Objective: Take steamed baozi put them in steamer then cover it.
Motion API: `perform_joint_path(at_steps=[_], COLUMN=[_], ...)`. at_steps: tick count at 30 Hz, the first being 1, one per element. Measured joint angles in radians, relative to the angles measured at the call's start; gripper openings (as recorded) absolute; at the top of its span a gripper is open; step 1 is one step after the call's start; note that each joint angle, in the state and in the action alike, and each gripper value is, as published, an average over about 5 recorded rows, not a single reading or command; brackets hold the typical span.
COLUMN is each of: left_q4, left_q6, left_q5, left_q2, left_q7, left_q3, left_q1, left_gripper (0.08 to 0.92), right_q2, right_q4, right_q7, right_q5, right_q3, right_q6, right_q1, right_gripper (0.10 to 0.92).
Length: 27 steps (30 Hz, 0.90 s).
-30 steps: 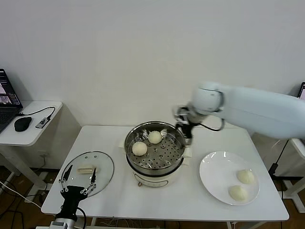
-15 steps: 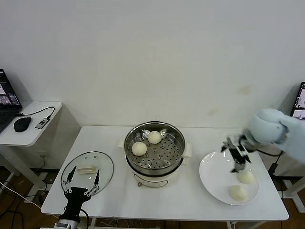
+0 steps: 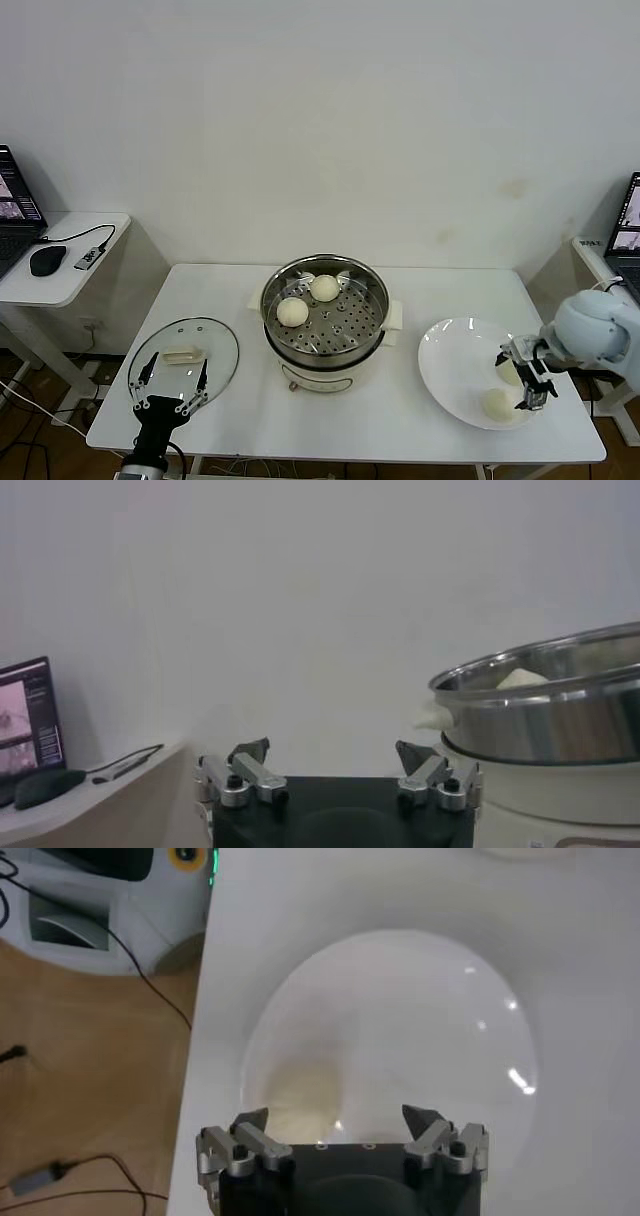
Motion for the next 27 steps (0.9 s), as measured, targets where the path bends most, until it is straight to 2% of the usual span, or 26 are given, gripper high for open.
perform_joint_path(at_steps=[19, 27], left_q4=[0.008, 0.011], left_q6=[-0.001, -0.002], left_q5=[0.005, 0.004], left_q2=[-0.005, -0.005], left_q7=[0.000, -0.001], left_q3=[-0.011, -0.011], left_q1=[0.001, -0.002], left_gripper=[0.823, 0.823], right_q2=[0.087, 0.095], right_q4=[-0.117, -0.134], right_q7=[0.031, 0.031], right_q5=[-0.054, -0.056], right_q3=[0.262, 0.297], right_q6=[0.013, 0.003], right_q1=[-0.312, -0.331], right_gripper=[0.815, 0.653])
